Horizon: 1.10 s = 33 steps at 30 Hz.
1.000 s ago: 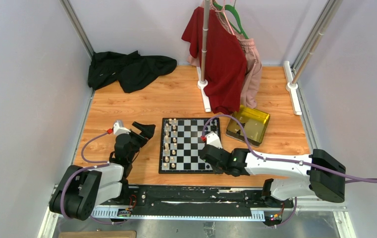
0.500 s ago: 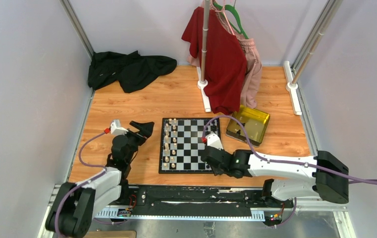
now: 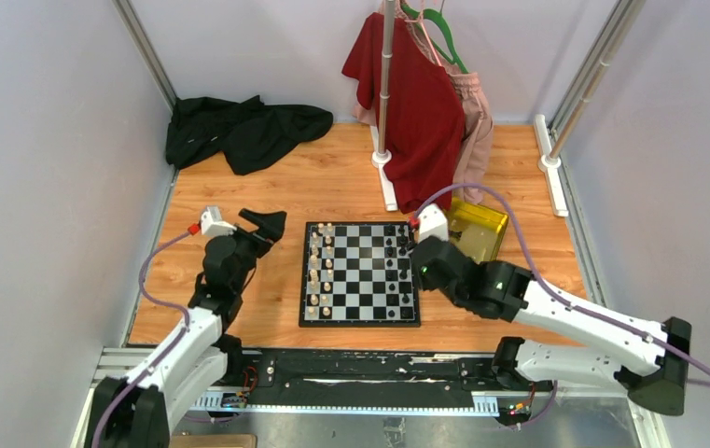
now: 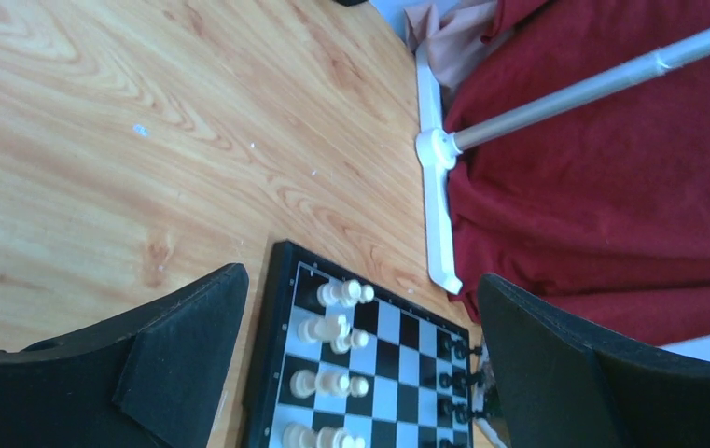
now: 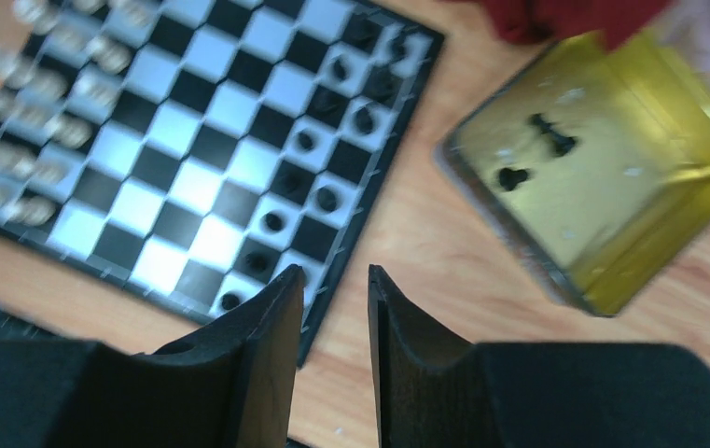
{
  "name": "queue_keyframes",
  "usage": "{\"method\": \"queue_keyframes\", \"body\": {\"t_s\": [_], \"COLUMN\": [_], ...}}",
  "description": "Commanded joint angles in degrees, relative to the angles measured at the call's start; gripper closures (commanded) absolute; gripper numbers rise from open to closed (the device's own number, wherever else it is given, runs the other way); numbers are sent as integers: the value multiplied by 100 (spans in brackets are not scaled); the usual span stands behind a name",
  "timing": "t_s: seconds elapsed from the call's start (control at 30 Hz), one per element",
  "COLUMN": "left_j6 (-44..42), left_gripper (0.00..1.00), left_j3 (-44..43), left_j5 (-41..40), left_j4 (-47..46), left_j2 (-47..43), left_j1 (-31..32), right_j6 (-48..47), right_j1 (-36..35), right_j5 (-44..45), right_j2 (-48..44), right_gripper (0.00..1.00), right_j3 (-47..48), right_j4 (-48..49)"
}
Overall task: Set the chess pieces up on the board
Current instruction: Pick up the chess piece from the storage box.
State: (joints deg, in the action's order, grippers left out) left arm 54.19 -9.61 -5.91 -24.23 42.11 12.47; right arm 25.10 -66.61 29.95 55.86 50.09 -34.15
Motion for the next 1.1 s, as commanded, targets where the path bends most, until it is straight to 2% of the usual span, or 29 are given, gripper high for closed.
{"method": "queue_keyframes", "body": {"t_s": [0.0,0.13,0.33,0.5,0.6,0.8,1.07], "left_j6": [-273,-495,-597,-275,-53,-66,-74], "left_gripper": [0,0,0,1,2,2,3], "left_j3": [-860,-1632,-2341,-2776,-2965,-3256,-3328], "left_j5": [-355,-670,-1053,-1094,-1037,-1157,-1263], "left_j4": [162,77,85,355,486,489,488], "left_j2": [887,1926,2762,3137,3384,3809,4060], "left_j1": [155,309,335,335,348,526,615], "right_j6": [-959,-1474,-1652,-1760,-1902,-2048,-1822], "right_j1": [1293,2598,3853,4344,4642,5031,5035], "right_j5": [-447,-1198,-2071,-2436,-2680,-3228,-3501], "right_j2": [-71,524,1769,2678,2949,3381,3193], "right_gripper": [64,65,65,65,64,64,64], "right_j3": [305,670,1545,2417,2599,2577,2278], "right_j4": [206,422,448,39,10,-403,-985]}}
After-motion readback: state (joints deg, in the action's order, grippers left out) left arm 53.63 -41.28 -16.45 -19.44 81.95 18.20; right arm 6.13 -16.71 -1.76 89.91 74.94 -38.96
